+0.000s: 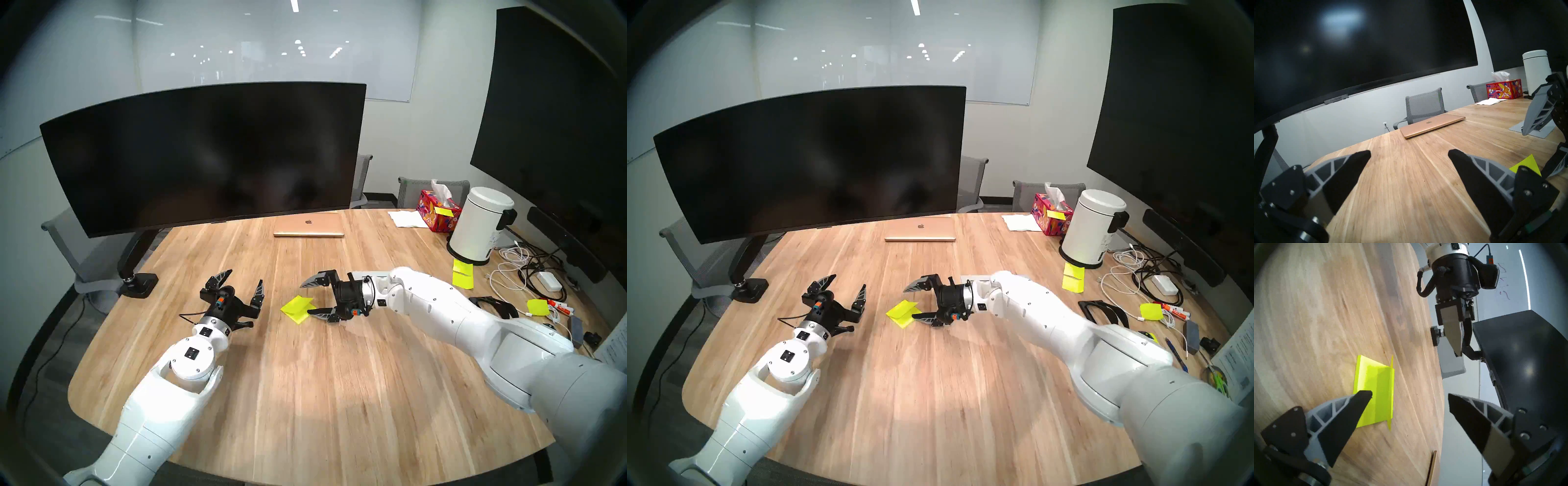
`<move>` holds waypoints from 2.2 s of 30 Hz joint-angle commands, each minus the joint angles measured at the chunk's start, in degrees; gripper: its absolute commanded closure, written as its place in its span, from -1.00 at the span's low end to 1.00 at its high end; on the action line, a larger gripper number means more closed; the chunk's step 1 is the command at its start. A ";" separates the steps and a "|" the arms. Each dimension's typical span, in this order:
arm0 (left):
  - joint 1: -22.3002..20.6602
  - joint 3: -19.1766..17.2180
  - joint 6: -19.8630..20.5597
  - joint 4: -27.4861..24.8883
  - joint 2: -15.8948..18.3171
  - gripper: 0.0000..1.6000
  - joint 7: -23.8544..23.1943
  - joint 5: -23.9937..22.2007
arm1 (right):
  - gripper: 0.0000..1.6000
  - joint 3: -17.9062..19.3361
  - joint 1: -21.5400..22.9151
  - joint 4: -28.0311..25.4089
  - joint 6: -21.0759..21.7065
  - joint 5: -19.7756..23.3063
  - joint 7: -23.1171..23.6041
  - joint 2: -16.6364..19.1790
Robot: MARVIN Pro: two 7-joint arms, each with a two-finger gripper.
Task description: Peel one sticky note off the pad and stick it onto the monitor, then press it flat
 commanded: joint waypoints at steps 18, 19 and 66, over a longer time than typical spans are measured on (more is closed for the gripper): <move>-0.14 -0.05 -0.16 -0.97 0.06 -1.00 0.01 0.09 | -1.00 -4.58 4.18 5.76 0.07 -0.39 -7.20 -3.74; -0.14 -0.05 -0.16 -0.97 0.06 -1.00 0.01 0.09 | -1.00 -4.82 4.27 5.95 0.07 -0.38 -7.46 -3.79; -0.13 -0.05 -0.14 -0.99 0.06 -1.00 0.01 0.10 | 1.00 -17.27 7.27 12.83 0.07 -0.34 -22.51 -5.55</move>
